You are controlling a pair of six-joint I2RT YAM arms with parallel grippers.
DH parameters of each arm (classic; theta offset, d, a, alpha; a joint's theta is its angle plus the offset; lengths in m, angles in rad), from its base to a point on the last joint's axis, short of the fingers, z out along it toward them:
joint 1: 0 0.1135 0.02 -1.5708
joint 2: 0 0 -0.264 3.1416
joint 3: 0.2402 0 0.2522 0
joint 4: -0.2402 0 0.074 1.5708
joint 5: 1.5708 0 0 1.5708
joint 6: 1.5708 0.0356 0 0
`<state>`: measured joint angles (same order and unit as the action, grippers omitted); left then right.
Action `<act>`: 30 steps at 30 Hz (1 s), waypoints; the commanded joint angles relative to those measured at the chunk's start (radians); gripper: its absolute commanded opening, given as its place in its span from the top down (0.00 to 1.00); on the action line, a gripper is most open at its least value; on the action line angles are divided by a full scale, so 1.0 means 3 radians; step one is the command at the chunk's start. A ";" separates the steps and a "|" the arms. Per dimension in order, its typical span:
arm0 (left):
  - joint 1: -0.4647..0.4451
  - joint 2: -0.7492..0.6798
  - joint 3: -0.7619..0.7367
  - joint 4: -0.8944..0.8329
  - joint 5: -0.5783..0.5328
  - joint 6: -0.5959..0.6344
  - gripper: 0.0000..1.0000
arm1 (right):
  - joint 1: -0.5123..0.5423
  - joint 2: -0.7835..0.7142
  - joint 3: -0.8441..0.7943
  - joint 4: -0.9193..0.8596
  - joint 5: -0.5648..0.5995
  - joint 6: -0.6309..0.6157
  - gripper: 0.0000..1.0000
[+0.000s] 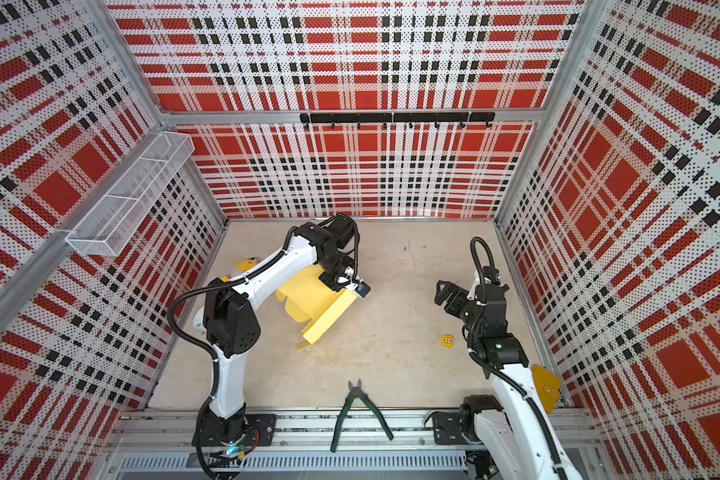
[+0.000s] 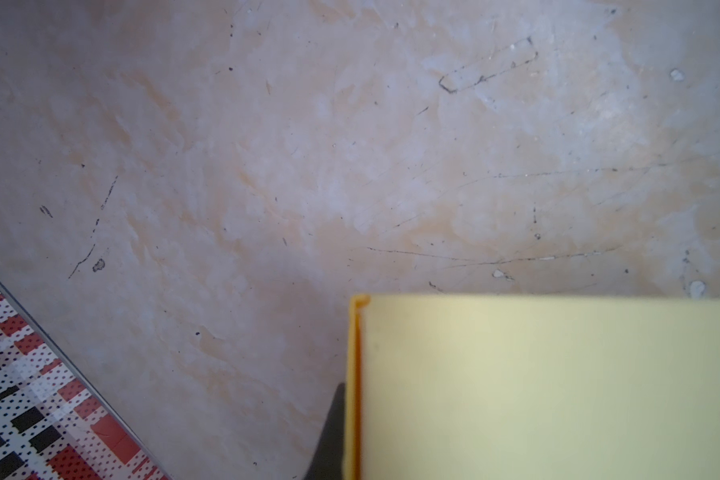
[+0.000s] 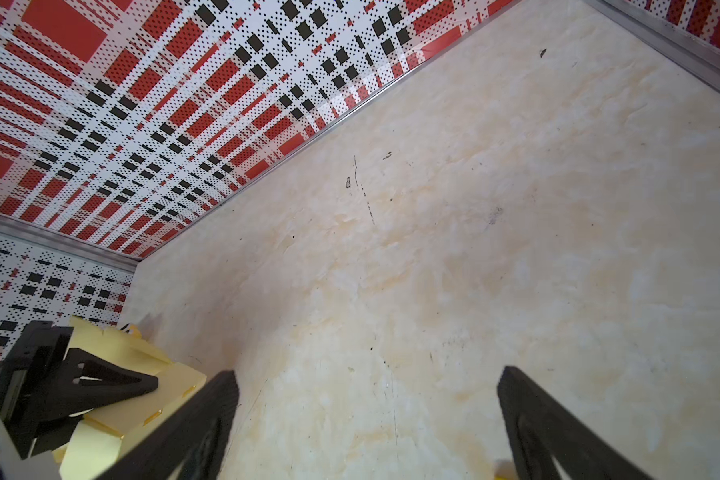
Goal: Fold the paper box
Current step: 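Lower the box onto the table with the left gripper, rotating its open end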
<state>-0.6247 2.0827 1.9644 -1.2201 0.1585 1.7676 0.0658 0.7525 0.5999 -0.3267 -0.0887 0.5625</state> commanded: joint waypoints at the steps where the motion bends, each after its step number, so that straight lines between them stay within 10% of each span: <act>1: -0.0104 0.0174 0.0019 0.0060 -0.0543 0.1087 1.00 | -0.0010 -0.0076 -0.0044 0.0003 -0.0042 0.0045 0.00; 12: -0.0336 0.0174 -0.0956 0.1846 -0.0858 0.1446 0.95 | -0.0005 -0.0019 -0.0097 -0.0010 -0.0167 0.0031 0.00; 21: -0.0475 -0.0027 -0.1292 0.2308 -0.0692 0.1325 0.43 | 0.0015 0.0233 -0.0033 -0.0066 -0.0243 -0.0032 0.00; 30: -0.0556 -0.0478 -0.1554 0.2103 -0.0670 0.1355 0.34 | 0.0355 0.0552 0.0115 -0.0034 0.0005 -0.0090 0.00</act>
<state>-0.7818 2.0113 1.5127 -0.5674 0.0273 1.8549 0.1329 0.9039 0.5880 -0.3649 -0.1337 0.5575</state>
